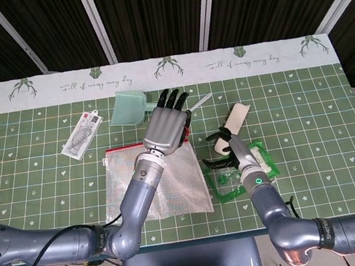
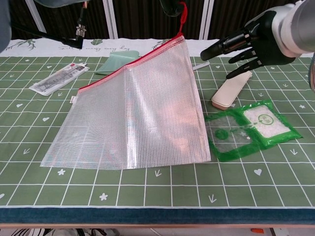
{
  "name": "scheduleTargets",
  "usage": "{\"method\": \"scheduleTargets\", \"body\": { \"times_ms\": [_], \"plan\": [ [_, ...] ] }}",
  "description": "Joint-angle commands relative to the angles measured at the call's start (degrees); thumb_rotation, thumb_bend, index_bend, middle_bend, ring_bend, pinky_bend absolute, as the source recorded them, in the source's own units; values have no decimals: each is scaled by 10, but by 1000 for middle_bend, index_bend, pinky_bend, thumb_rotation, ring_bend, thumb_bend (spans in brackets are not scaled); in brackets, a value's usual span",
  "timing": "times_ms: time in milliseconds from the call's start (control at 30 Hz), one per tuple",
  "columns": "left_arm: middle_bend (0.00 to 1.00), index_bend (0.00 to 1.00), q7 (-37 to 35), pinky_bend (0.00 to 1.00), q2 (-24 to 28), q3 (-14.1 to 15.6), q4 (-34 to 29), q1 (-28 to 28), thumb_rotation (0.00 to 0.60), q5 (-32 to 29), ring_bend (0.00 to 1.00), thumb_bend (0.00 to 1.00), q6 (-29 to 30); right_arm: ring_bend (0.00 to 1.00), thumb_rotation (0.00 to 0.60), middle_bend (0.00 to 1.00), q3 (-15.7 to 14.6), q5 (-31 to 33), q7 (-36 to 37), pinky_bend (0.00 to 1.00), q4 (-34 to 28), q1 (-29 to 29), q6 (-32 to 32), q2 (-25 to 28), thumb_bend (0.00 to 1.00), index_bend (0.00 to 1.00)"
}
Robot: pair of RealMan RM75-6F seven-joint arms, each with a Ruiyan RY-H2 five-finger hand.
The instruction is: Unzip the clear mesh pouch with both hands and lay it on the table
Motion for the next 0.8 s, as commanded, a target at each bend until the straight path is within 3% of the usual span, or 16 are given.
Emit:
{"method": "scheduleTargets", "body": {
  "times_ms": [33, 800],
  "plan": [
    [108, 604, -3, 0, 2, 2, 1, -2, 600, -2, 0, 507, 0, 0, 600, 48, 12, 11, -1, 214, 7, 9, 4, -12, 374, 347],
    [106, 606, -20, 0, 10, 14, -1, -18, 600, -12, 0, 507, 7, 0, 600, 74, 57, 42, -22, 214, 30, 43, 44, -70, 412, 434]
  ]
}}
